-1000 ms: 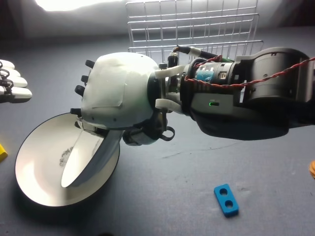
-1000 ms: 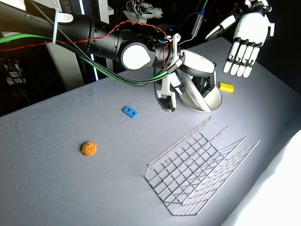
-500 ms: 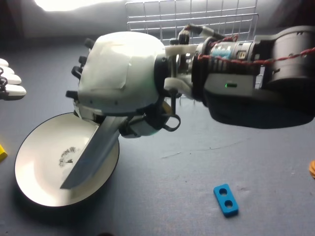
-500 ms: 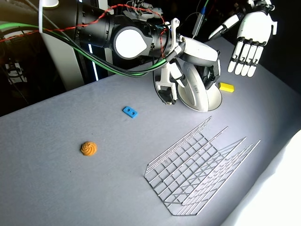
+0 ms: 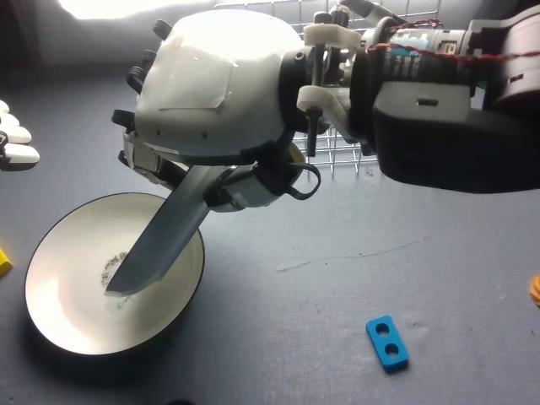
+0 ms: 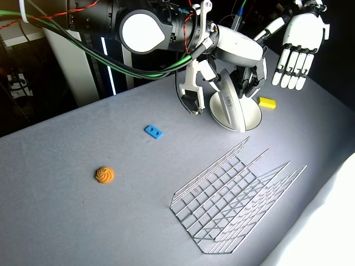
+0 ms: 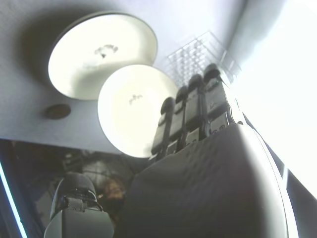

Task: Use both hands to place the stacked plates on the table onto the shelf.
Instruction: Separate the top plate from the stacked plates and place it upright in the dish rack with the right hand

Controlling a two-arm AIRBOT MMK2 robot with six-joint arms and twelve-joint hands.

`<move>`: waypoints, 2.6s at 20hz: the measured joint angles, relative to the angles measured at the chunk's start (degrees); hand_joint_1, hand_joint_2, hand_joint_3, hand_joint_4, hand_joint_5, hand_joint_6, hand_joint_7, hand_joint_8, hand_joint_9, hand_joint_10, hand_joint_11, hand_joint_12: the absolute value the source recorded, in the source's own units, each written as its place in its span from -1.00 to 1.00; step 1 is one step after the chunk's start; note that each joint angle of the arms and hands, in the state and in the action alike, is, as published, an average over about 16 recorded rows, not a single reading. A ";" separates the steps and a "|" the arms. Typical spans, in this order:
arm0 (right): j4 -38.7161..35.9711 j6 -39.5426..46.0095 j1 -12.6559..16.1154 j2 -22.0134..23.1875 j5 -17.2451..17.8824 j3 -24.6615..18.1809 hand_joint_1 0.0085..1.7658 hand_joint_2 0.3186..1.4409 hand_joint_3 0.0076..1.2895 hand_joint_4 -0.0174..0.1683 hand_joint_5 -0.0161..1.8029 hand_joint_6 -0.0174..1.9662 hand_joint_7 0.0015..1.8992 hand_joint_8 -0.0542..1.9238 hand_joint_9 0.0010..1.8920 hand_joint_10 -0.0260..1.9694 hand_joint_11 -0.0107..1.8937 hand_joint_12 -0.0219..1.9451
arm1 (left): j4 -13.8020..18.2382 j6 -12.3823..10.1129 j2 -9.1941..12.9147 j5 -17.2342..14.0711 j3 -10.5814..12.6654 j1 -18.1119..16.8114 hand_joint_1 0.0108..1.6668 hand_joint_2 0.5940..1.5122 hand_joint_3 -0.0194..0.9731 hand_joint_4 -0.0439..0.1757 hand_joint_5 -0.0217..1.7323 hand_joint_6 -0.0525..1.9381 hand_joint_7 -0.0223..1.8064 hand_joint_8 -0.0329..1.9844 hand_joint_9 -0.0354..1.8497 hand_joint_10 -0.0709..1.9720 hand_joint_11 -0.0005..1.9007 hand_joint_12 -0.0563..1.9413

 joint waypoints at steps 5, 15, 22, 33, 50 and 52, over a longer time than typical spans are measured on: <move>5.43 -0.09 2.58 1.30 -1.73 -0.35 0.37 0.22 -0.98 -0.60 0.06 -0.02 0.09 -0.12 0.35 -0.98 -0.17 0.12 | 0.20 0.00 -0.12 -0.05 0.08 0.00 -0.99 -0.20 -0.91 -0.58 -0.95 -0.93 -0.96 -0.97 -0.94 -0.93 -0.98 -0.94; 21.45 -0.30 8.21 4.22 -5.07 -0.42 0.37 0.21 -0.98 -0.56 0.06 -0.02 0.09 -0.09 0.34 -0.98 -0.18 0.11 | 0.42 0.06 -0.35 -0.12 0.32 0.15 -0.99 -0.20 -0.91 -0.58 -0.96 -0.93 -0.96 -0.97 -0.94 -0.93 -0.98 -0.95; 31.12 0.45 10.74 6.76 -5.85 -0.23 0.37 0.22 -0.98 -0.58 0.06 -0.02 0.09 -0.07 0.32 -0.98 -0.17 0.10 | 0.76 0.30 -0.58 -0.28 0.67 0.36 -0.99 -0.20 -0.91 -0.58 -0.95 -0.93 -0.96 -0.97 -0.94 -0.93 -0.98 -0.95; 39.41 2.57 11.59 10.32 -5.67 2.34 0.37 0.22 -0.98 -0.65 0.05 -0.02 0.09 -0.06 0.32 -0.98 -0.19 0.11 | 1.50 0.66 -1.40 -0.73 1.53 0.45 -0.99 -0.19 -0.92 -0.58 -0.95 -0.93 -0.96 -0.97 -0.94 -0.93 -0.98 -0.95; 42.87 5.55 10.72 12.34 -5.07 9.33 0.37 0.23 -0.98 -0.65 0.05 -0.02 0.09 -0.06 0.31 -0.98 -0.19 0.11 | 3.30 0.31 -5.61 1.93 1.58 2.75 -0.99 -0.17 -0.92 -0.58 -0.95 -0.93 -0.96 -0.97 -0.94 -0.93 -0.98 -0.94; 43.32 5.95 10.58 12.42 -4.93 10.27 0.37 0.23 -0.98 -0.65 0.04 -0.02 0.09 -0.05 0.31 -0.98 -0.19 0.11 | 3.21 0.25 -6.07 2.49 1.40 3.71 -0.99 -0.16 -0.92 -0.58 -0.95 -0.93 -0.96 -0.97 -0.94 -0.93 -0.98 -0.94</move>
